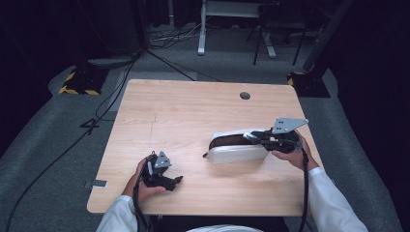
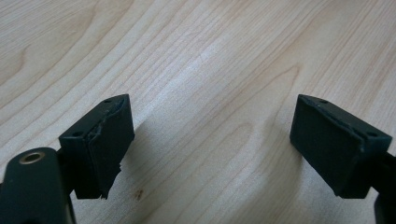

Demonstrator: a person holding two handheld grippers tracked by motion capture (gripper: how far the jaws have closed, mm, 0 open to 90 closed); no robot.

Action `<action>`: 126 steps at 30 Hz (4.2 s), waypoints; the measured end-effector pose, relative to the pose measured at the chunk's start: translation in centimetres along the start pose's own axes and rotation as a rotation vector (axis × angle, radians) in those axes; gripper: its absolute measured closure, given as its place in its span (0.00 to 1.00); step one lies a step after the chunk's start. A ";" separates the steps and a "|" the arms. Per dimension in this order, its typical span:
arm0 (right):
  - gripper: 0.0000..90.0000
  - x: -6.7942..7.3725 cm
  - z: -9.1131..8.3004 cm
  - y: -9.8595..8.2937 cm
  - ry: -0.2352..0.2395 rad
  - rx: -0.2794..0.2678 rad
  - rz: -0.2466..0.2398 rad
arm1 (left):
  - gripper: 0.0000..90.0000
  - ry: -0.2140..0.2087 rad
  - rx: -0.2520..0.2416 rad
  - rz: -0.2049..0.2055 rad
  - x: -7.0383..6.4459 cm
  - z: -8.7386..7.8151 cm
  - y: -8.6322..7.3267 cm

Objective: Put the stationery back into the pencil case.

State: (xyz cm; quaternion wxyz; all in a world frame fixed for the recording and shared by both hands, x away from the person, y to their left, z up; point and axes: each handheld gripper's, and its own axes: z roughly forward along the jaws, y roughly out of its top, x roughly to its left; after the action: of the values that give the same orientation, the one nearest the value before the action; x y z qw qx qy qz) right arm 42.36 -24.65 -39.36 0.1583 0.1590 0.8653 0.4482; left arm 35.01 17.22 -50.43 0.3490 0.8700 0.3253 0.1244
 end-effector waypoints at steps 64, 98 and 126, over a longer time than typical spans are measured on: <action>0.58 -0.7 -3.2 -1.4 -0.131 0.060 0.030 | 0.16 0.000 0.002 -0.001 0.0 0.0 0.0; 0.34 -0.4 -6.7 -7.0 -0.237 0.143 0.095 | 0.16 0.000 0.002 -0.003 0.0 0.0 0.0; 0.32 1.1 -7.1 -15.2 -0.282 0.279 0.188 | 0.16 0.003 0.002 0.004 0.0 0.0 0.0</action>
State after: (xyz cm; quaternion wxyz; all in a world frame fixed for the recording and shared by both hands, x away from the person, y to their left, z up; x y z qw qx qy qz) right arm 36.33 -37.69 -48.16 0.2119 0.3205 0.8696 0.3101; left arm 35.01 17.24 -50.41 0.3475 0.8707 0.3243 0.1260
